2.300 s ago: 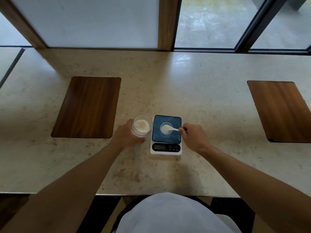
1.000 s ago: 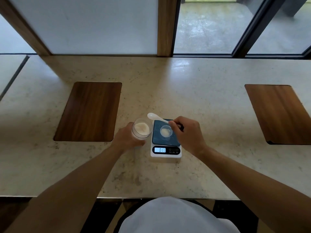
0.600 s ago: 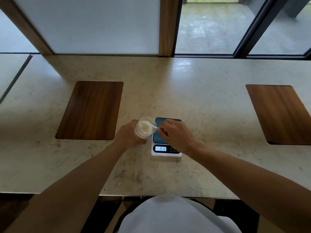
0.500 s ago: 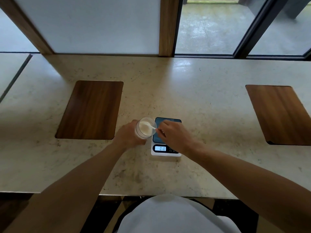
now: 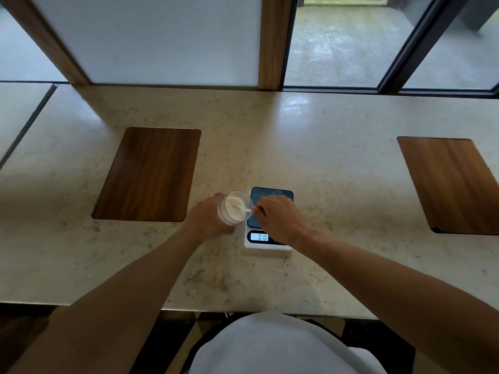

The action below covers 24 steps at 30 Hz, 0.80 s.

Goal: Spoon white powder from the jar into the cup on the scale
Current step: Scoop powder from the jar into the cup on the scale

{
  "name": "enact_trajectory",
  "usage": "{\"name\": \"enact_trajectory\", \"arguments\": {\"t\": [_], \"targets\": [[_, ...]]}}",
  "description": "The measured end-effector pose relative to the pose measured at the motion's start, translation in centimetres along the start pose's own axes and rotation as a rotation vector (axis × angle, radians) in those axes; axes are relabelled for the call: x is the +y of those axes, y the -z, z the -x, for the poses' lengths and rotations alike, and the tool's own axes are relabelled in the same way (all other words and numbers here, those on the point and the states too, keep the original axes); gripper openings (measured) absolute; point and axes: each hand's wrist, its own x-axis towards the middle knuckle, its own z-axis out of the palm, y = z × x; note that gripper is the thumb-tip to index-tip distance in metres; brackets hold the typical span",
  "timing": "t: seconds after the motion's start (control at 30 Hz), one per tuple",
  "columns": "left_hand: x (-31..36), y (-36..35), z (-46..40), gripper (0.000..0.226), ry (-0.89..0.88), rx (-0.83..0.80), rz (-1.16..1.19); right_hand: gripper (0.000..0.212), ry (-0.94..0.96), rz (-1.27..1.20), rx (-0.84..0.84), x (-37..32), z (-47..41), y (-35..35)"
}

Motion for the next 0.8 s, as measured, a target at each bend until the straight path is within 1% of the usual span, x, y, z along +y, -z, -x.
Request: {"name": "enact_trajectory", "arguments": {"t": [0.33,0.5,0.8], "targets": [[-0.2,-0.3,0.3,0.082,-0.004,0.002,0.006,0.034,-0.14,-0.115,-0.05,-0.4,-0.2,0.1],[0.0,-0.3,0.3,0.083,-0.008,-0.006,0.0,0.034,-0.22,-0.217,-0.071,-0.1,-0.4,0.0],[0.2,-0.2,0.2,0.085,0.016,0.022,0.023,0.034,-0.281,-0.301,-0.065,0.6,-0.9,-0.1]]}}
